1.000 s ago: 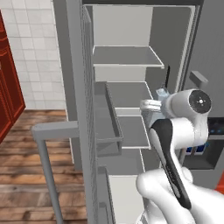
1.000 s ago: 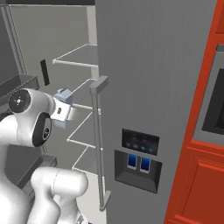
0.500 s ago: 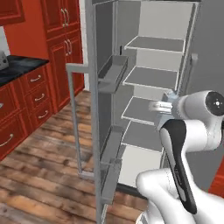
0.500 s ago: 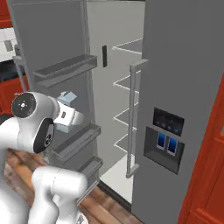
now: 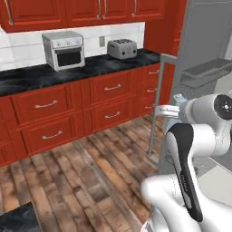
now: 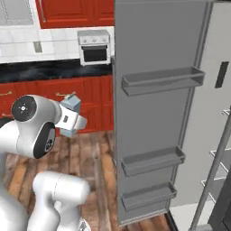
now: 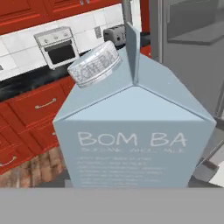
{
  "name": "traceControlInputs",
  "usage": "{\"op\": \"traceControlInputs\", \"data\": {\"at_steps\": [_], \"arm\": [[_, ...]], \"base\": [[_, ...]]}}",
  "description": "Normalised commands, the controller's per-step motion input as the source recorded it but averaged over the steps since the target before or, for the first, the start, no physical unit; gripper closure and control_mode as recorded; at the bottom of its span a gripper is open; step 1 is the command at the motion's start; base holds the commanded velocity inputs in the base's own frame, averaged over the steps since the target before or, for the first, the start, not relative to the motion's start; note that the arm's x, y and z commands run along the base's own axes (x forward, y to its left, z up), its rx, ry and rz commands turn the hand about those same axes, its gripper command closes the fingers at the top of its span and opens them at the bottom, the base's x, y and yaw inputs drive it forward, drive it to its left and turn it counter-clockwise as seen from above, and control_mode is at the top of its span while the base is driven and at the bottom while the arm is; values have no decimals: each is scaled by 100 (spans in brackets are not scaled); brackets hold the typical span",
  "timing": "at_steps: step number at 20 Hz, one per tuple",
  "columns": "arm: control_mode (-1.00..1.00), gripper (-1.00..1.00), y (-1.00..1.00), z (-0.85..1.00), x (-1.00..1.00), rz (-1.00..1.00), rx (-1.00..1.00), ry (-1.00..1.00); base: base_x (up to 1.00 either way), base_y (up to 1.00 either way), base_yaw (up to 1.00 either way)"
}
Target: Take a sugar cube from the saucer and place it inside the coffee. Then, grab milk from the fridge and place it next to the coffee on the counter to sweeten the coffee.
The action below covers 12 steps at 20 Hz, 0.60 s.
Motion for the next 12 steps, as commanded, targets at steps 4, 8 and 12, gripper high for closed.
{"op": "traceControlInputs", "data": {"at_steps": [4, 8, 12], "arm": [[100, 100, 0, 0, 0, 0, 0, 0], [100, 100, 0, 0, 0, 0, 0, 0], [100, 100, 0, 0, 0, 0, 0, 0]], "base": [[5, 37, 95], [72, 11, 80], [100, -6, 63]]}}
